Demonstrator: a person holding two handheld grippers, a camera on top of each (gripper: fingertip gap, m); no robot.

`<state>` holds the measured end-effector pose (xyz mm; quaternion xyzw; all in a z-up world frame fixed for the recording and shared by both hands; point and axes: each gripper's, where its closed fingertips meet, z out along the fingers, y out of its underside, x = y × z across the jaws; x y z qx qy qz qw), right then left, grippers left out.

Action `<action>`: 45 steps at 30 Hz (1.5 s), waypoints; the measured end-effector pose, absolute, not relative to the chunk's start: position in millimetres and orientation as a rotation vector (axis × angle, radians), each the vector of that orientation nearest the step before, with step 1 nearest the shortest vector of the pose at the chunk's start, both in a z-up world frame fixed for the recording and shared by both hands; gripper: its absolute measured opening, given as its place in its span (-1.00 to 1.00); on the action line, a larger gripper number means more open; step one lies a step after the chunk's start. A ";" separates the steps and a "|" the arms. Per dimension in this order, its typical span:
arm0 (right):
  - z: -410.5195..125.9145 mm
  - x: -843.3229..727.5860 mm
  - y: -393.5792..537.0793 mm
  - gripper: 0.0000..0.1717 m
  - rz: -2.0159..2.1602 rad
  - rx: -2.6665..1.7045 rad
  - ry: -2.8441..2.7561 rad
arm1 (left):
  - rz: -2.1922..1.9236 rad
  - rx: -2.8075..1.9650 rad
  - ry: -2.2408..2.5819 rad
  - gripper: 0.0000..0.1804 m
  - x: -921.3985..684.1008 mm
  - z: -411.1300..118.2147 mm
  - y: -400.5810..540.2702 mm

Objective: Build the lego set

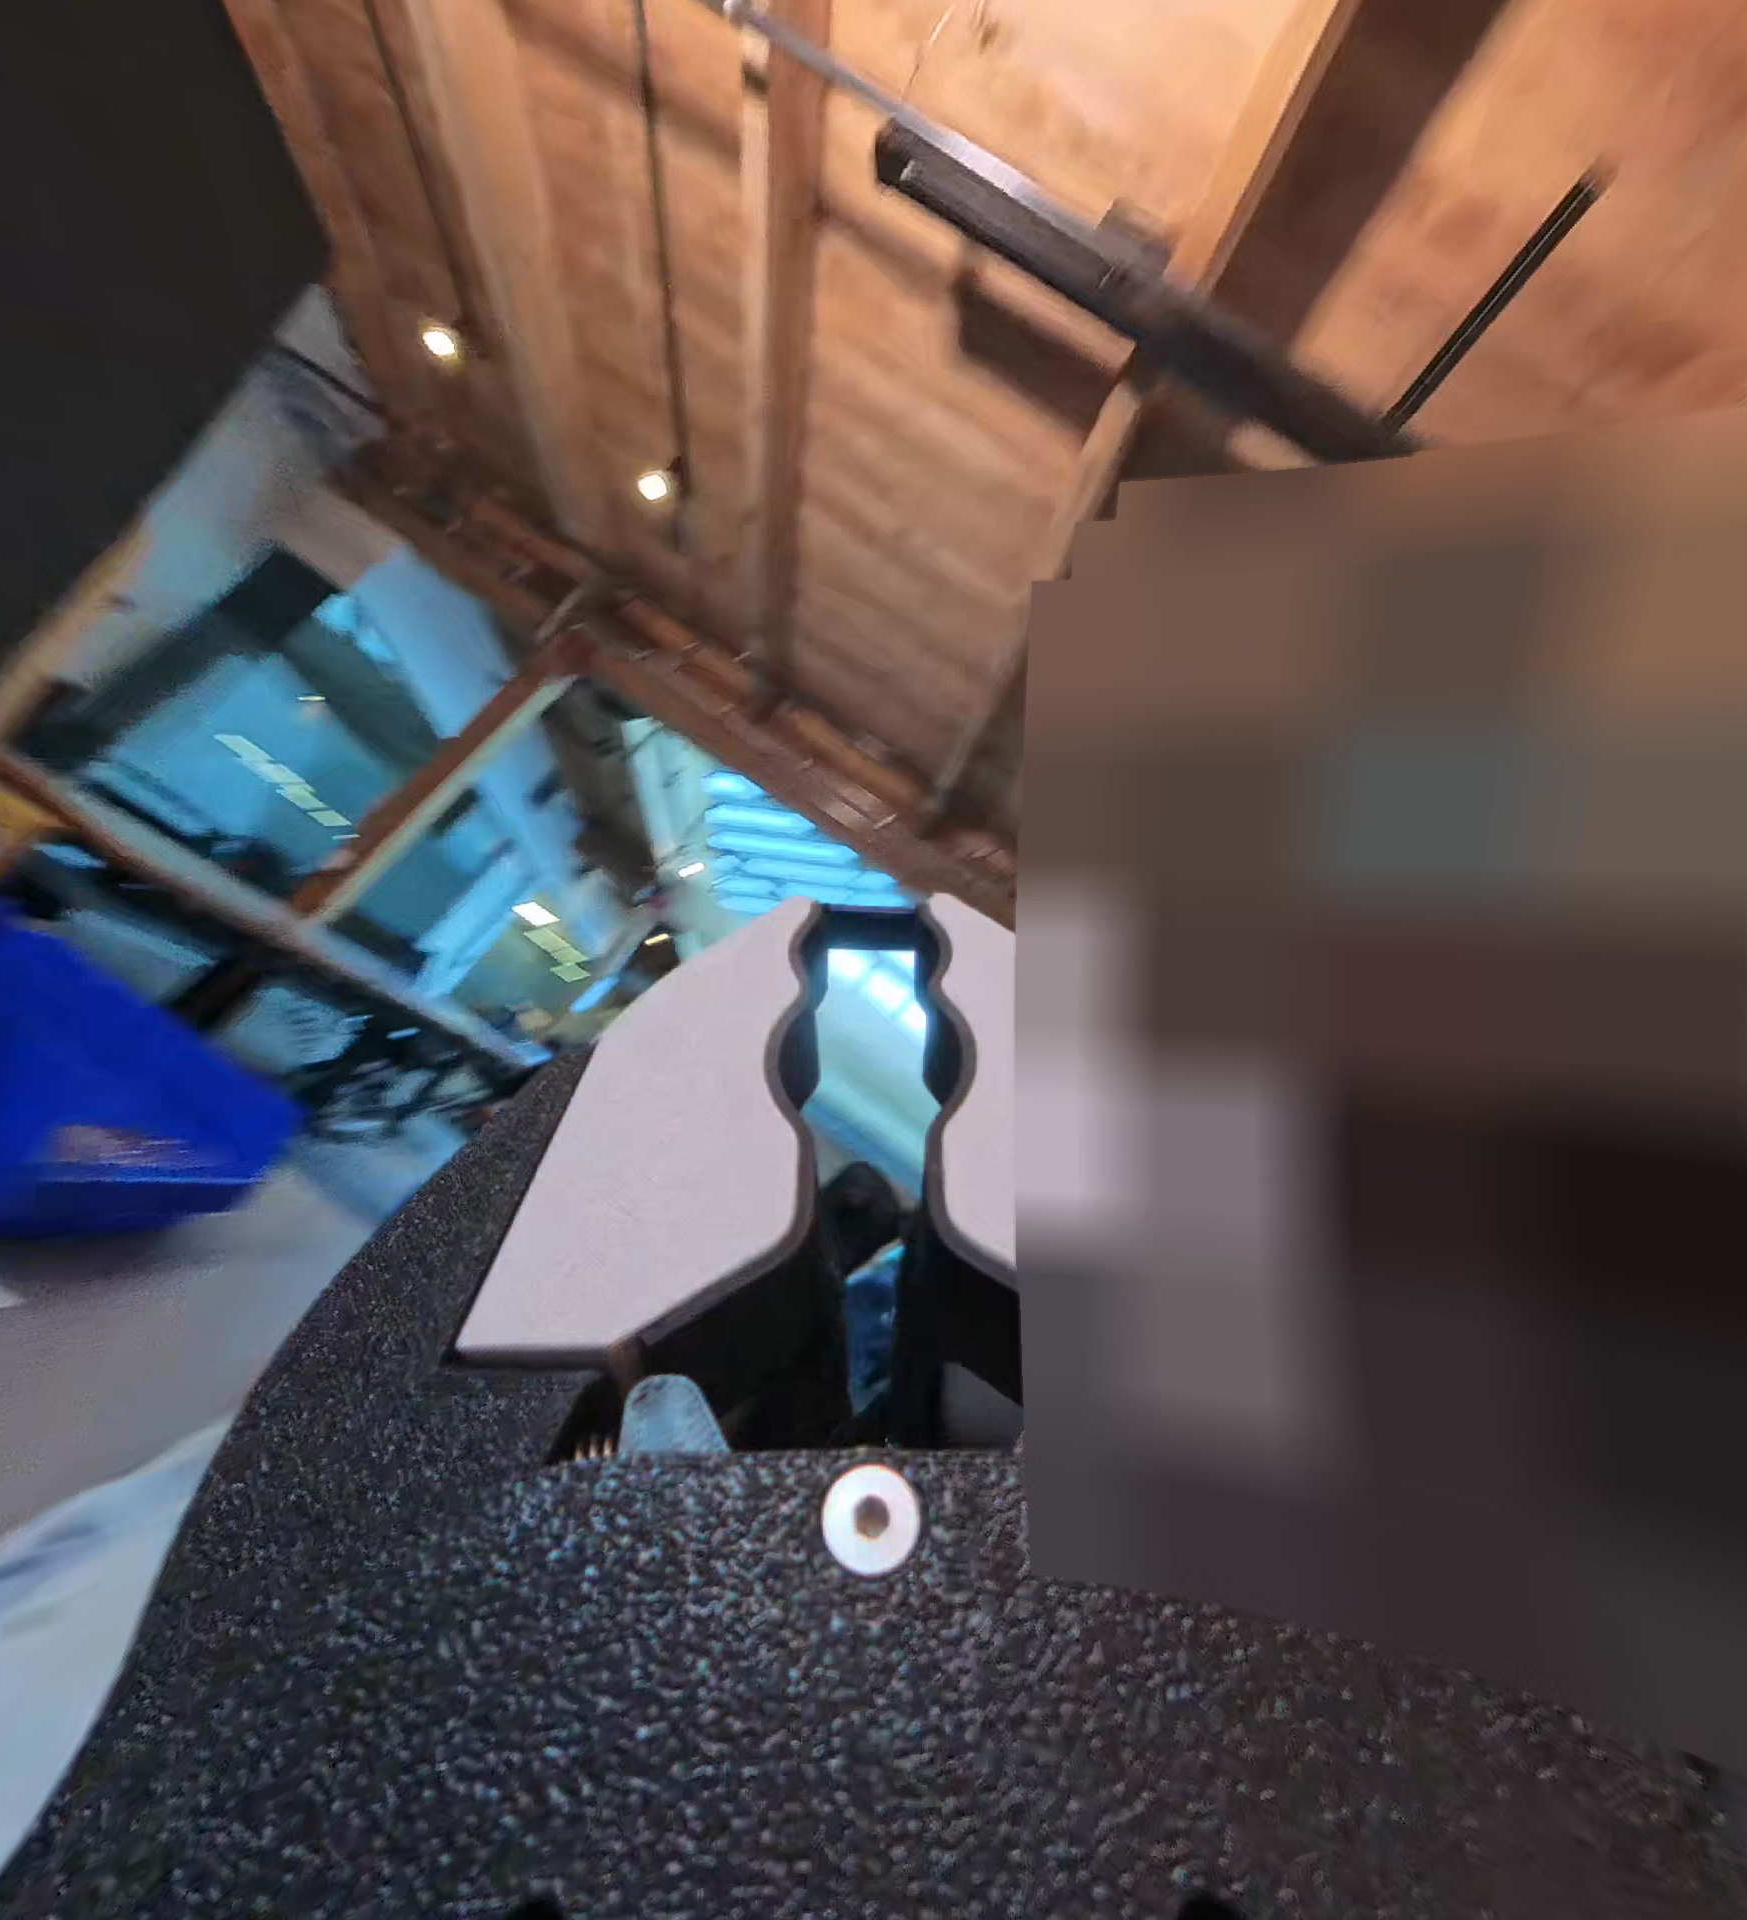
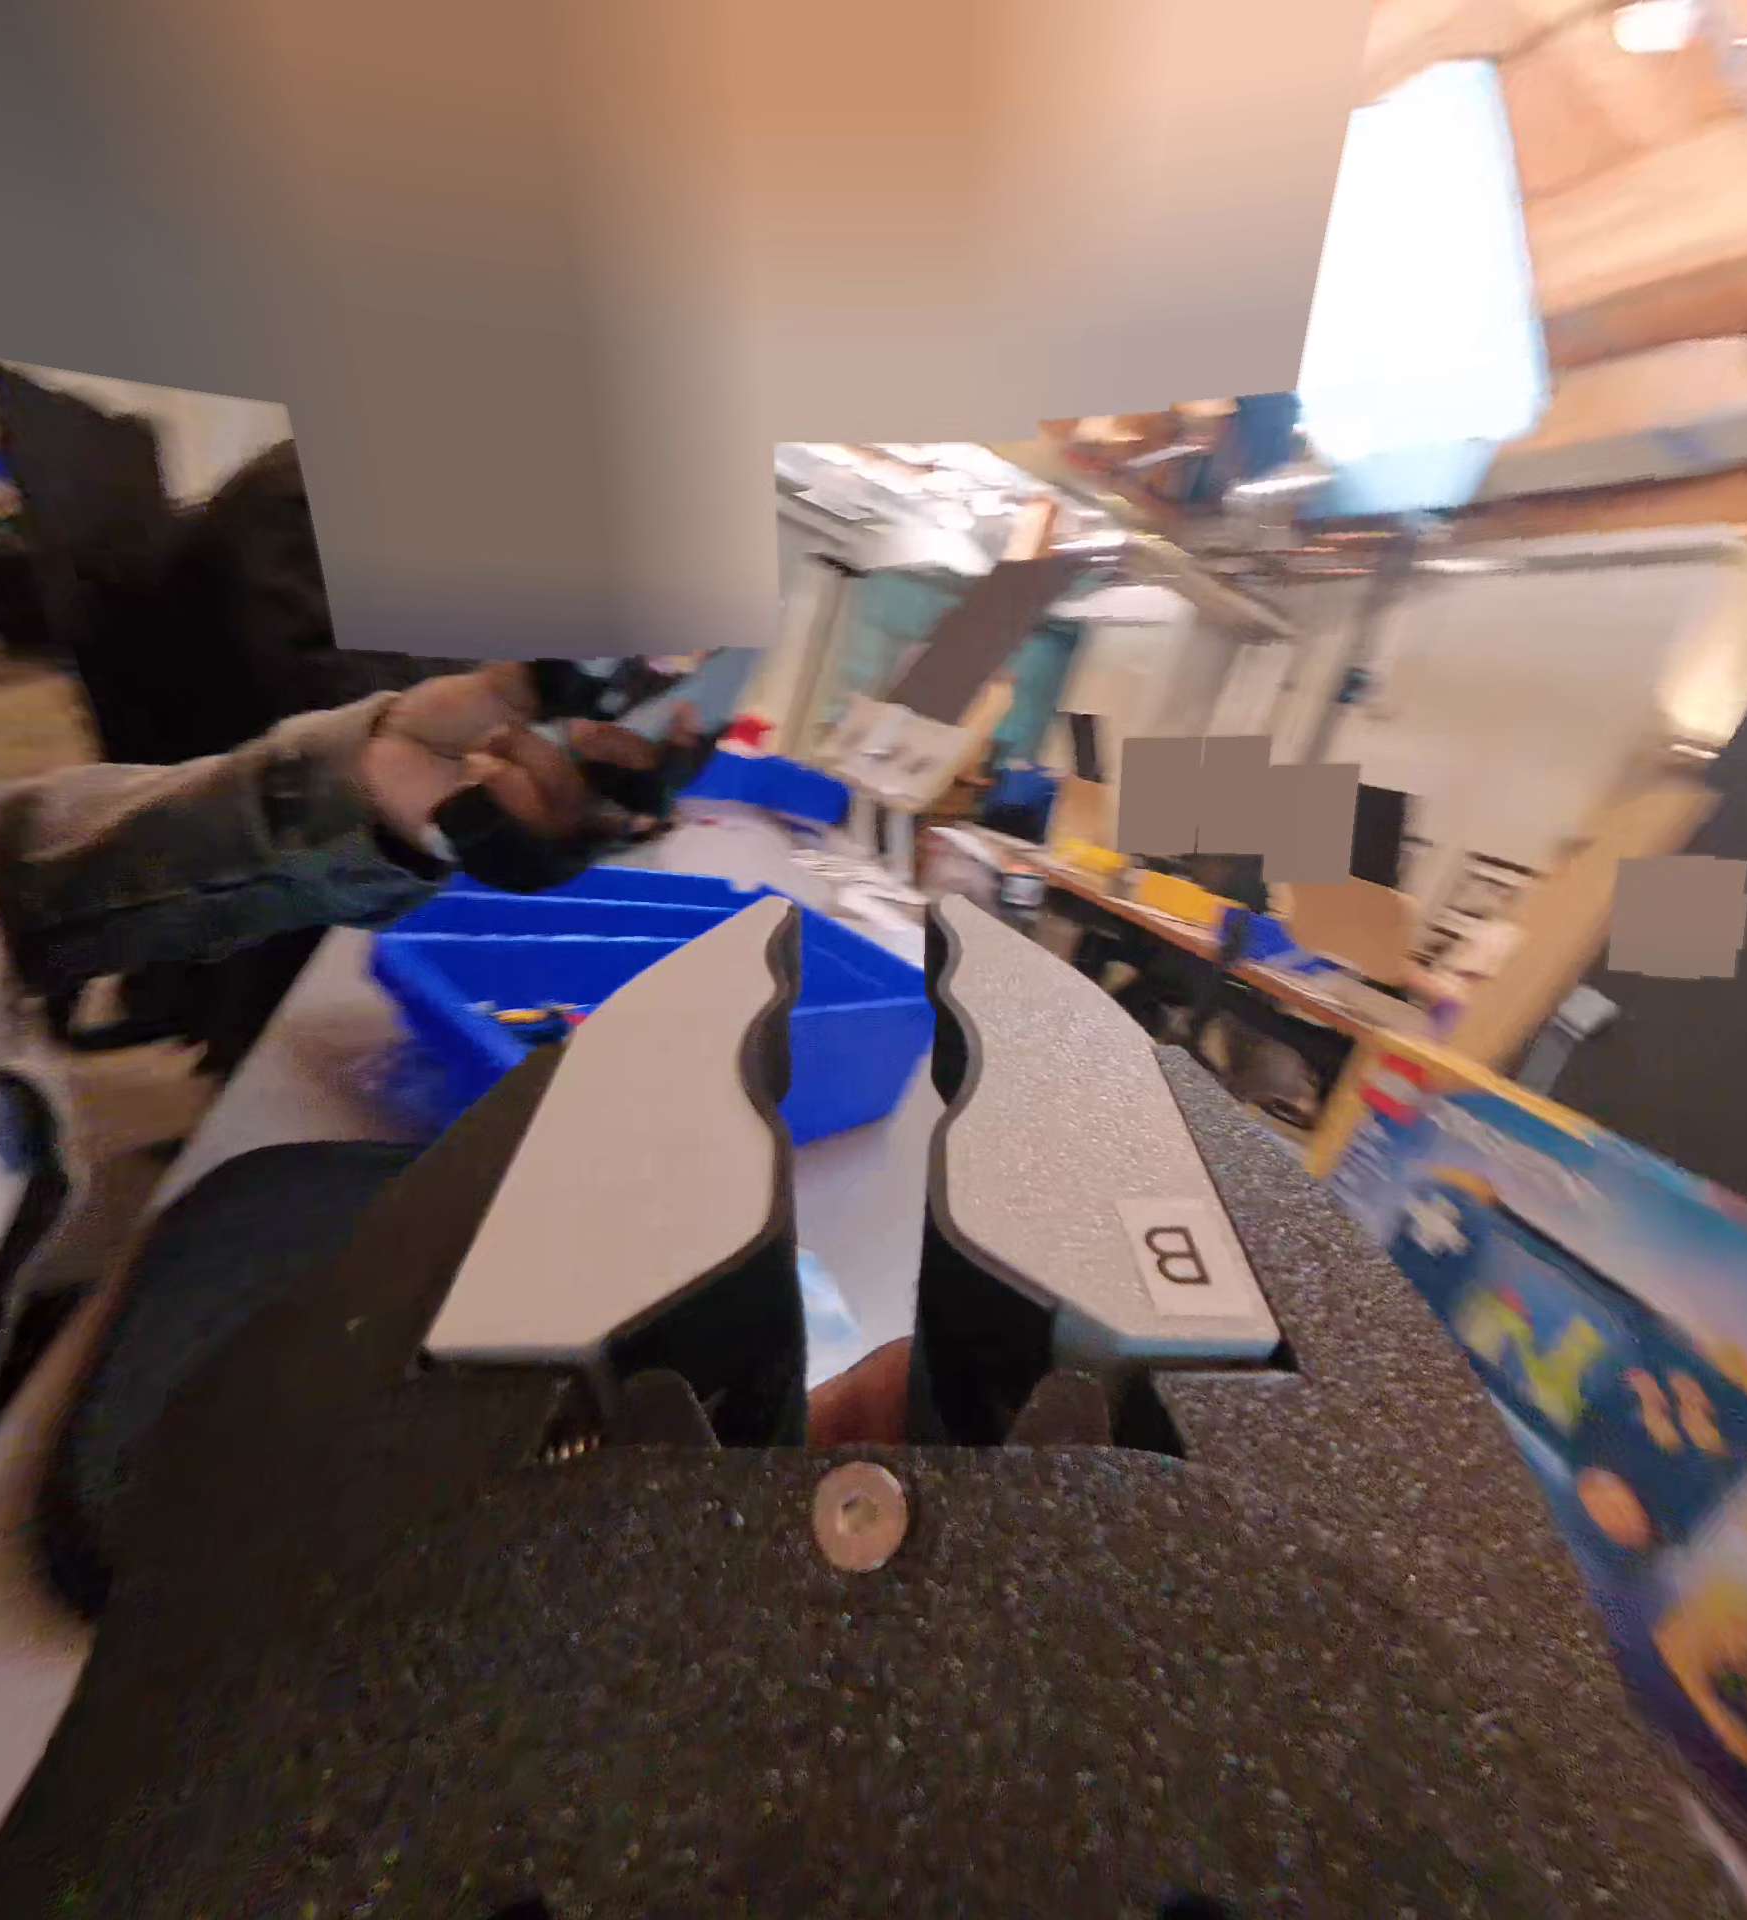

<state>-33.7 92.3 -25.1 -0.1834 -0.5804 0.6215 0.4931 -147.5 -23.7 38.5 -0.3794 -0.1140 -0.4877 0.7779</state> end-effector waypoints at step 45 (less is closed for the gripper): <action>-56.8 -18.8 96.3 -0.91 1.325 -0.407 -1.976 | -0.385 -1.653 0.174 -0.27 -39.4 -105.8 58.5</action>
